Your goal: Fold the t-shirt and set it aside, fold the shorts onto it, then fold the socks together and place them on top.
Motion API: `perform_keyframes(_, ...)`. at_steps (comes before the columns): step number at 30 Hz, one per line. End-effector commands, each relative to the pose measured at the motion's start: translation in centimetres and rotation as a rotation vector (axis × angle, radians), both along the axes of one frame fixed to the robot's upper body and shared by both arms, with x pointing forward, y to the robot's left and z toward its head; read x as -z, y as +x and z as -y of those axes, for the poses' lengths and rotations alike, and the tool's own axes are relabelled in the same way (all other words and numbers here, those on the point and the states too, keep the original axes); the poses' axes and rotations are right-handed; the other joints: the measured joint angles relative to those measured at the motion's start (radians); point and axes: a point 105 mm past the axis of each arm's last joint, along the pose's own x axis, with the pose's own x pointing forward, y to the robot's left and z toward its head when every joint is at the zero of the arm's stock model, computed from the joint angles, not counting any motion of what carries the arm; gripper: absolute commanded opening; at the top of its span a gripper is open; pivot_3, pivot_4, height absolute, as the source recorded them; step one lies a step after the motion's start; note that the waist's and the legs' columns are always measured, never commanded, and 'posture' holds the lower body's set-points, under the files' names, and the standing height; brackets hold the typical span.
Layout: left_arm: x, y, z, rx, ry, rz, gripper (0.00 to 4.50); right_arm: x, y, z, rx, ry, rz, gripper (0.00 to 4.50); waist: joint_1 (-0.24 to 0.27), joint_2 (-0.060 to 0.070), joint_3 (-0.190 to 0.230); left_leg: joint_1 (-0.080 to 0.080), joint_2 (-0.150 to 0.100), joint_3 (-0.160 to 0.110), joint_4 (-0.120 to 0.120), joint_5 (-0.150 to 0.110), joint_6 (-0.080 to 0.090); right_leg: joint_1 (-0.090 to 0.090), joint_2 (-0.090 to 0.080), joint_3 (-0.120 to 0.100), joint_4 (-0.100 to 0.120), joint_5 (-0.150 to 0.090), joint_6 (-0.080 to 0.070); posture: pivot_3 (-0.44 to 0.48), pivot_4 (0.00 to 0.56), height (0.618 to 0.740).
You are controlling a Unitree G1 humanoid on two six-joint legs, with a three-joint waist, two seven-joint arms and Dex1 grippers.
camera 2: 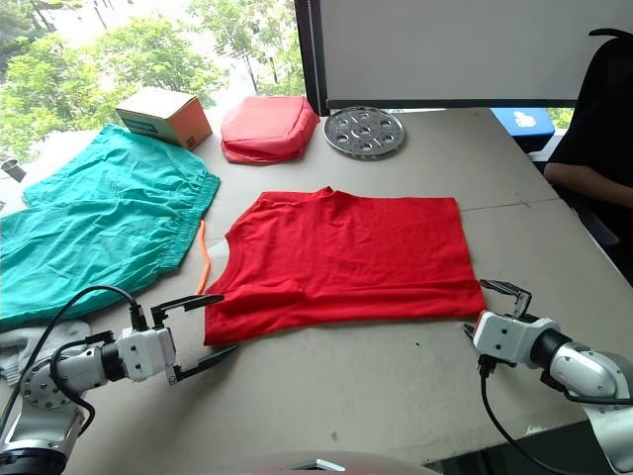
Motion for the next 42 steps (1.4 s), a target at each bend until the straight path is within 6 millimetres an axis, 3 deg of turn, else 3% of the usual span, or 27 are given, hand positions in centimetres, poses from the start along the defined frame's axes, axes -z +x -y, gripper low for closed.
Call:
perform_keyframes(1,-0.7,0.3,-2.0,-0.053,0.061,0.090,4.49,-1.1,0.8,1.3,0.060,-0.067,0.114,4.50,0.004,0.000,0.000,0.000,0.000,0.001,0.000,0.000,0.000,0.000,0.000,0.000,0.000,0.000,0.000,0.000,0.150,0.740)
perform_keyframes(9,-1.3,0.2,-3.6,-0.114,0.048,0.132,4.49,-1.4,0.7,1.1,0.060,-0.093,0.192,4.50,0.005,0.001,-0.001,-0.002,0.000,0.003,-0.002,0.001,0.002,-0.006,-0.002,-0.002,0.002,0.004,-0.005,0.000,0.150,0.740)
perform_keyframes(19,-1.2,0.6,-2.2,-0.089,0.055,0.179,4.49,-1.1,1.4,0.0,0.023,-0.127,0.251,4.50,0.008,0.003,0.000,-0.002,0.002,0.005,-0.001,-0.002,-0.003,-0.006,-0.002,-0.005,0.002,0.004,-0.005,0.000,0.150,0.740)
perform_keyframes(20,-1.1,0.5,-2.0,-0.080,0.057,0.176,4.50,-1.0,1.5,-0.3,0.019,-0.116,0.246,4.26,0.009,0.002,0.000,-0.002,0.001,0.004,-0.001,-0.002,-0.003,-0.006,-0.002,-0.005,0.002,0.004,-0.005,0.000,0.150,0.740)
perform_keyframes(22,-0.8,0.5,-1.7,-0.067,0.059,0.160,3.98,-0.5,1.5,-0.7,0.004,-0.098,0.216,3.67,0.012,0.004,0.000,-0.003,0.001,0.003,-0.001,-0.001,-0.002,-0.006,-0.002,-0.006,0.002,0.004,-0.005,0.000,0.150,0.740)
perform_keyframes(23,-0.7,0.5,-1.6,-0.060,0.060,0.155,3.64,-0.4,1.5,-0.9,-0.002,-0.092,0.207,3.13,0.014,0.004,-0.001,-0.004,0.000,0.002,-0.002,0.001,0.002,-0.006,-0.002,-0.007,0.002,0.004,-0.005,0.000,0.150,0.740)
perform_keyframes(27,-0.5,0.6,-1.3,-0.038,0.067,0.147,1.77,0.1,1.4,-1.1,-0.023,-0.090,0.167,1.11,0.016,0.004,-0.001,-0.005,-0.001,0.001,-0.003,0.001,0.002,-0.006,-0.002,-0.010,0.003,0.005,-0.007,0.000,0.150,0.740)
perform_keyframes(30,-0.5,0.9,-1.1,-0.031,0.069,0.148,0.35,0.2,1.2,-0.8,-0.026,-0.094,0.144,0.00,0.015,0.004,-0.002,-0.005,-0.001,0.001,-0.003,0.000,0.001,-0.005,-0.002,-0.012,0.003,0.005,-0.007,0.000,0.150,0.740)
perform_keyframes(31,-0.6,1.0,-1.2,-0.030,0.071,0.148,0.02,0.2,1.2,-0.6,-0.025,-0.098,0.141,0.00,0.014,0.005,-0.002,-0.005,-0.001,0.001,-0.003,0.000,0.001,-0.005,-0.002,-0.012,0.003,0.005,-0.007,0.000,0.150,0.740)
perform_keyframes(42,-0.3,0.8,-1.3,-0.034,0.034,0.099,0.02,-0.4,0.9,0.8,0.012,-0.096,0.128,0.00,0.010,0.005,-0.002,-0.004,-0.001,0.001,-0.003,0.000,0.001,-0.005,-0.002,-0.012,0.002,0.004,-0.005,0.000,0.150,0.740)
